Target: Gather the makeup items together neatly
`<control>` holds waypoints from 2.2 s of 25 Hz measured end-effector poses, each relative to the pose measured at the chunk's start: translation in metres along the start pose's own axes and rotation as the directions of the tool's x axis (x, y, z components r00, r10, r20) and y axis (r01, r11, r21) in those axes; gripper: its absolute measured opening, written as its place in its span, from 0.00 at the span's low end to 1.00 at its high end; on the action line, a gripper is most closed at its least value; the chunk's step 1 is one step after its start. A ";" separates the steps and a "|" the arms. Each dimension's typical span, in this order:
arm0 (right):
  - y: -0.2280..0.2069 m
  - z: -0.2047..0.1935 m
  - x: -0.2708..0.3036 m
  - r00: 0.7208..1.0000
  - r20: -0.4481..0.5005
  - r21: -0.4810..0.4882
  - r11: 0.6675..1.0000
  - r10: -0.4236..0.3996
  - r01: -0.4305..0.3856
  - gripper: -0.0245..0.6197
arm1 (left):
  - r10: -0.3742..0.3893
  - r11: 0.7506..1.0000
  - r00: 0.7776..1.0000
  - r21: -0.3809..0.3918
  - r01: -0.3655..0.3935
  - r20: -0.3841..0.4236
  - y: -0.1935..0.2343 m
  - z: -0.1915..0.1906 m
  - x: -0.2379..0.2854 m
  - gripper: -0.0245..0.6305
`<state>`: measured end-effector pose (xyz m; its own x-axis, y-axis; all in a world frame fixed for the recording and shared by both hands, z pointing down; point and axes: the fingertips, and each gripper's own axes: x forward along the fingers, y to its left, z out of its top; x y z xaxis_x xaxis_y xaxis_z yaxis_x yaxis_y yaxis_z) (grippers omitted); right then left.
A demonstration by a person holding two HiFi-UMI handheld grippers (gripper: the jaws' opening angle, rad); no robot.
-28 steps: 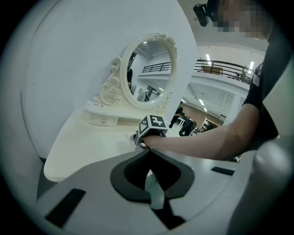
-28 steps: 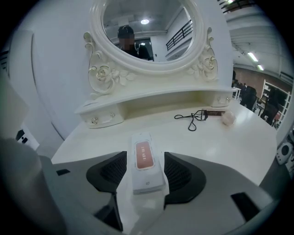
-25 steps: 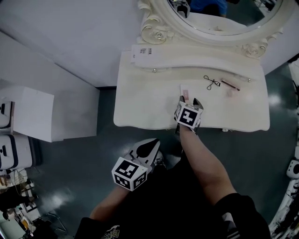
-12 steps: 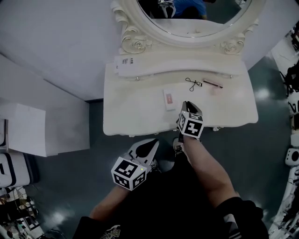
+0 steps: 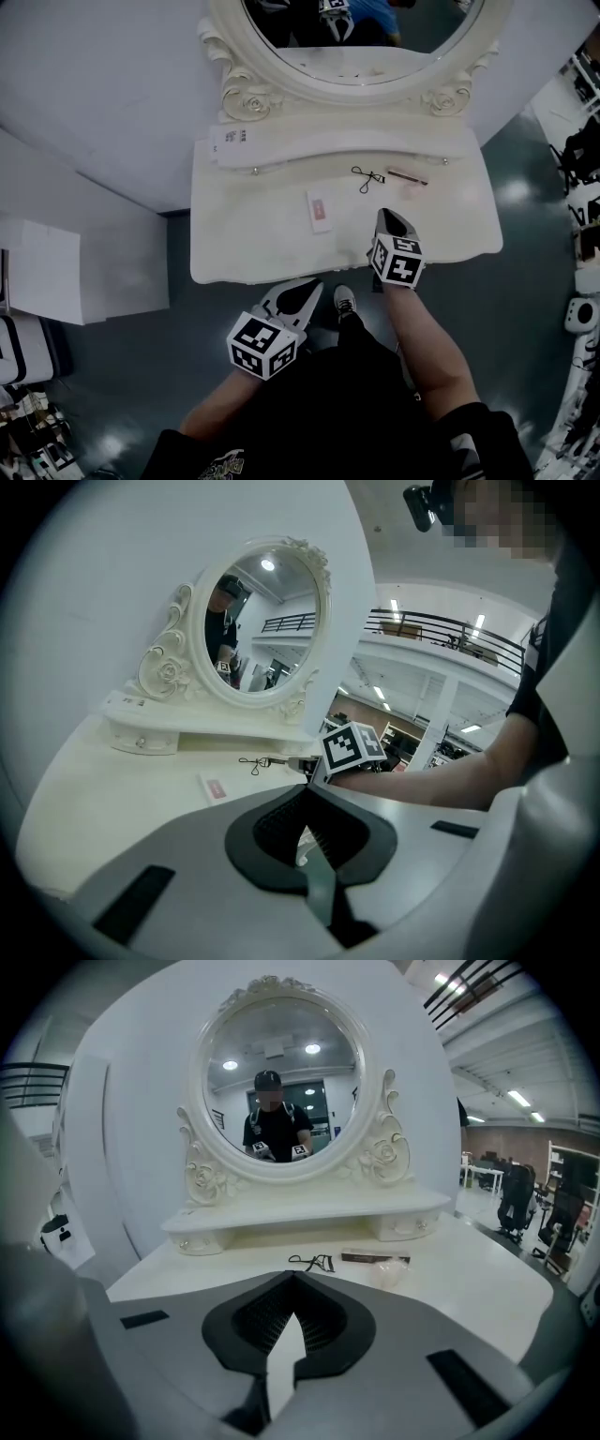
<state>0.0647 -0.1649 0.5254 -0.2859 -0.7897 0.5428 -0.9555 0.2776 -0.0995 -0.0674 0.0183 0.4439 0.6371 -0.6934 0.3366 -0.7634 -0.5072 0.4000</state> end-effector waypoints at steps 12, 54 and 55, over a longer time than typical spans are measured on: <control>-0.048 0.010 0.051 0.992 -0.080 -0.120 0.987 0.093 -0.103 0.09 | 0.048 0.998 0.999 -0.046 -0.048 -0.007 0.001 0.002 0.046 0.05; -0.022 0.003 0.113 0.944 -0.199 -0.153 0.943 0.263 -0.295 0.10 | 0.185 0.974 0.983 -0.129 -0.184 -0.001 0.022 0.005 0.082 0.05; -0.020 0.002 0.110 0.945 -0.195 -0.143 0.945 0.263 -0.293 0.10 | 0.181 0.976 0.984 -0.127 -0.179 -0.001 0.021 0.005 0.081 0.05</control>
<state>0.0526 -0.2585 0.5852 -0.5075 -0.5666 0.6492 -0.8094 0.5718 -0.1336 -0.0330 -0.0508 0.4755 0.4888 -0.7730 0.4043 -0.8454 -0.3053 0.4383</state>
